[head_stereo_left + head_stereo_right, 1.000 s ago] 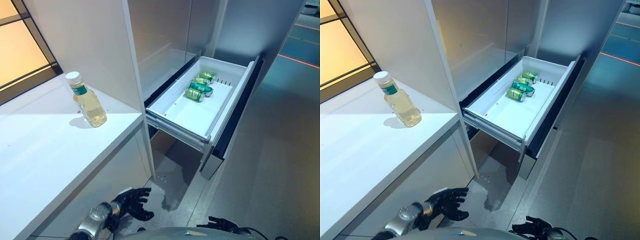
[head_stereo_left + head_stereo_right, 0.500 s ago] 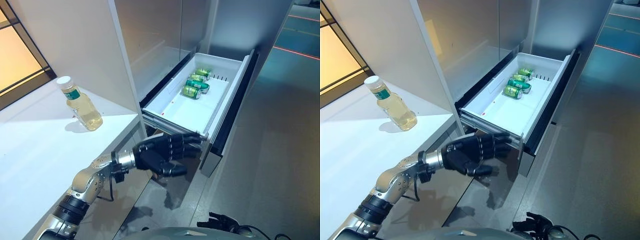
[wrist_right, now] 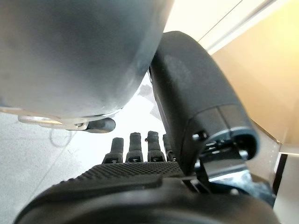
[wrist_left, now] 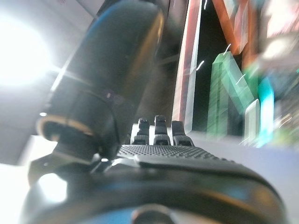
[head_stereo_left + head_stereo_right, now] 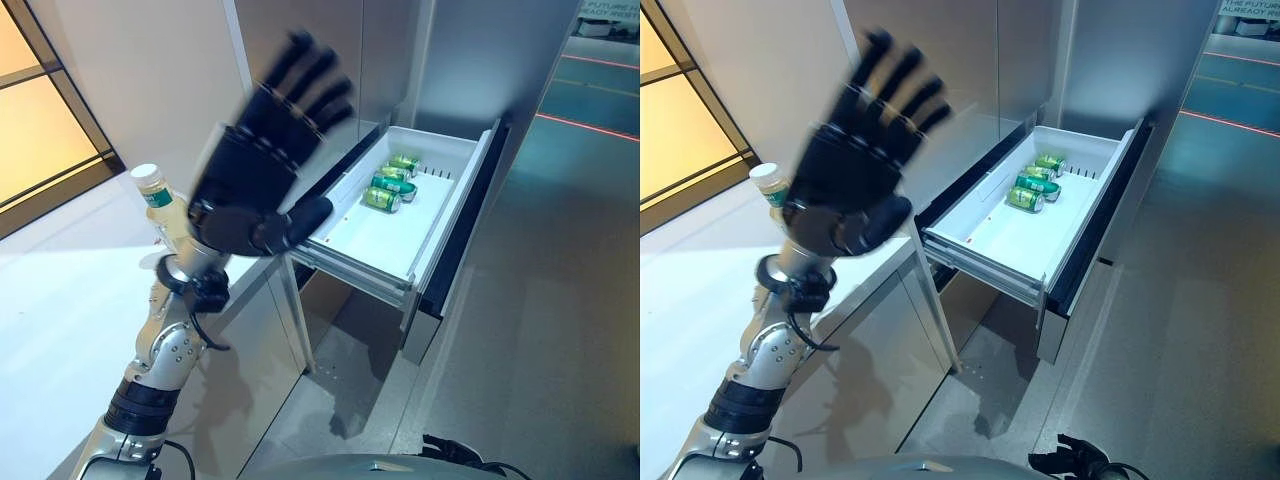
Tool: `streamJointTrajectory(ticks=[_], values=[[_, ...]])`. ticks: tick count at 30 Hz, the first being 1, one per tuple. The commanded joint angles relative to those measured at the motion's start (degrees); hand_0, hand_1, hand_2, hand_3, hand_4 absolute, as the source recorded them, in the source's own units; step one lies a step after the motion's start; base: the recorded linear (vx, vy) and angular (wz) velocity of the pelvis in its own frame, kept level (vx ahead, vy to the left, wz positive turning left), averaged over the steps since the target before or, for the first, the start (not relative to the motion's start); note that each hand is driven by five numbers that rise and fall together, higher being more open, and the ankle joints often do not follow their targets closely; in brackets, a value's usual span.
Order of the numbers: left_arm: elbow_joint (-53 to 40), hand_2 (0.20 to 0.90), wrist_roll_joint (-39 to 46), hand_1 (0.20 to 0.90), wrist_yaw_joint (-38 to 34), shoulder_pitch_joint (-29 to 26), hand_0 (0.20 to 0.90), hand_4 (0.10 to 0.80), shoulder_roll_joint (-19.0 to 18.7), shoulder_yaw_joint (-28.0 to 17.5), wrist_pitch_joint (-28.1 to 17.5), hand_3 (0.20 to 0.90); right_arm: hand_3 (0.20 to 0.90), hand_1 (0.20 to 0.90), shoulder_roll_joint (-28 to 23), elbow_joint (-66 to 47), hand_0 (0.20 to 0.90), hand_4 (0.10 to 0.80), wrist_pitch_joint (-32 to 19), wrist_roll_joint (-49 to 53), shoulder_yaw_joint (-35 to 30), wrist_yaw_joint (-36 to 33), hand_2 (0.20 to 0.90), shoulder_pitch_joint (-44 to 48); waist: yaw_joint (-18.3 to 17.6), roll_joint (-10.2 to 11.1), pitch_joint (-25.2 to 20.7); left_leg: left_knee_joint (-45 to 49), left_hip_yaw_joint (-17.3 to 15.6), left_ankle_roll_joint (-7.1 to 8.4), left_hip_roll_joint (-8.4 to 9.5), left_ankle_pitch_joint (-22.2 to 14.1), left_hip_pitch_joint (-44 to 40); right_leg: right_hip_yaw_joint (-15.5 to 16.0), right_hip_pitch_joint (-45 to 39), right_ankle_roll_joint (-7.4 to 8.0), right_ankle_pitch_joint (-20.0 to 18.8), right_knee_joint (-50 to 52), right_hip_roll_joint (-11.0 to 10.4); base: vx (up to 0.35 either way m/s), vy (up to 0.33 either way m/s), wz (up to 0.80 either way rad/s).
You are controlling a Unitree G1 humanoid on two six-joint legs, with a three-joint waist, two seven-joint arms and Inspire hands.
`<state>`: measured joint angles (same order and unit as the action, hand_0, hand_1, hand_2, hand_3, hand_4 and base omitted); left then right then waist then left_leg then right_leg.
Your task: Put drinks into fridge and close the fridge
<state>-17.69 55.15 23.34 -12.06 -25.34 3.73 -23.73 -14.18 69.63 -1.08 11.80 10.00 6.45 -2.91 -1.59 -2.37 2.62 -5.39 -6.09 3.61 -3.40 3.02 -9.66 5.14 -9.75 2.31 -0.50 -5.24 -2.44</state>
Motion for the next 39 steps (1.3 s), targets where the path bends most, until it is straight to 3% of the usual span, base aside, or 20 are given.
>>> streamJointTrajectory(ticks=[1,7,13,23,39], values=[[-2.96,0.9,-12.75,0.9,-15.52,-7.59,0.9,0.8,0.26,-6.14,-9.89,0.9,0.9,0.9,2.9,3.63,0.9,0.8,-0.94,-0.56,3.99,-0.02,0.9,-0.53,0.72,1.04,0.04,0.45,2.18,-5.96,5.97,-8.36,-1.52,4.21,1.16,0.48,5.64,4.63,2.5,0.0,0.0,0.0],[-2.48,0.9,-23.47,0.9,-28.65,-7.42,0.9,0.8,0.28,-7.37,-8.85,0.9,0.9,0.9,3.05,3.32,0.9,0.8,0.12,-0.6,4.34,-0.01,0.9,0.5,1.65,1.56,0.09,0.6,2.62,-5.79,5.86,-8.07,-1.3,4.91,1.12,0.06,6.19,5.28,2.6,-0.008,0.0,0.03],[1.03,0.9,-32.31,0.9,-38.04,-7.38,0.9,0.8,-2.47,-7.57,-3.87,0.9,0.9,0.9,2.84,2.83,0.9,0.8,1.15,-1.21,4.65,0.37,0.9,1.26,2.45,1.67,0.19,0.75,2.76,-5.59,5.78,-7.83,-1.17,5.7,0.95,-0.08,6.64,5.84,2.49,-0.005,0.005,0.06],[7.37,0.9,-34.89,0.9,-42.3,-5.24,0.9,0.8,-4.3,-7.87,0.42,0.9,0.9,0.9,2.25,2.07,0.9,0.8,2.43,-2.15,4.41,1.23,0.9,2.12,3.31,1.54,0.44,0.81,3.08,-5.24,5.74,-7.53,-0.96,6.58,0.86,-0.11,7.05,6.28,2.33,0.001,0.006,0.04],[15.47,0.9,-39.17,0.9,-46.48,-3.89,0.9,0.8,-5.17,-8.71,2.05,0.9,0.9,0.9,1.57,1.41,0.9,0.8,3.45,-3.27,3.48,1.8,0.9,1.9,2.87,1.5,0.86,0.95,2.35,-5.05,5.63,-7.54,-1.32,6.45,0.65,0.0,7.32,6.67,2.33,0.004,0.005,0.01]])
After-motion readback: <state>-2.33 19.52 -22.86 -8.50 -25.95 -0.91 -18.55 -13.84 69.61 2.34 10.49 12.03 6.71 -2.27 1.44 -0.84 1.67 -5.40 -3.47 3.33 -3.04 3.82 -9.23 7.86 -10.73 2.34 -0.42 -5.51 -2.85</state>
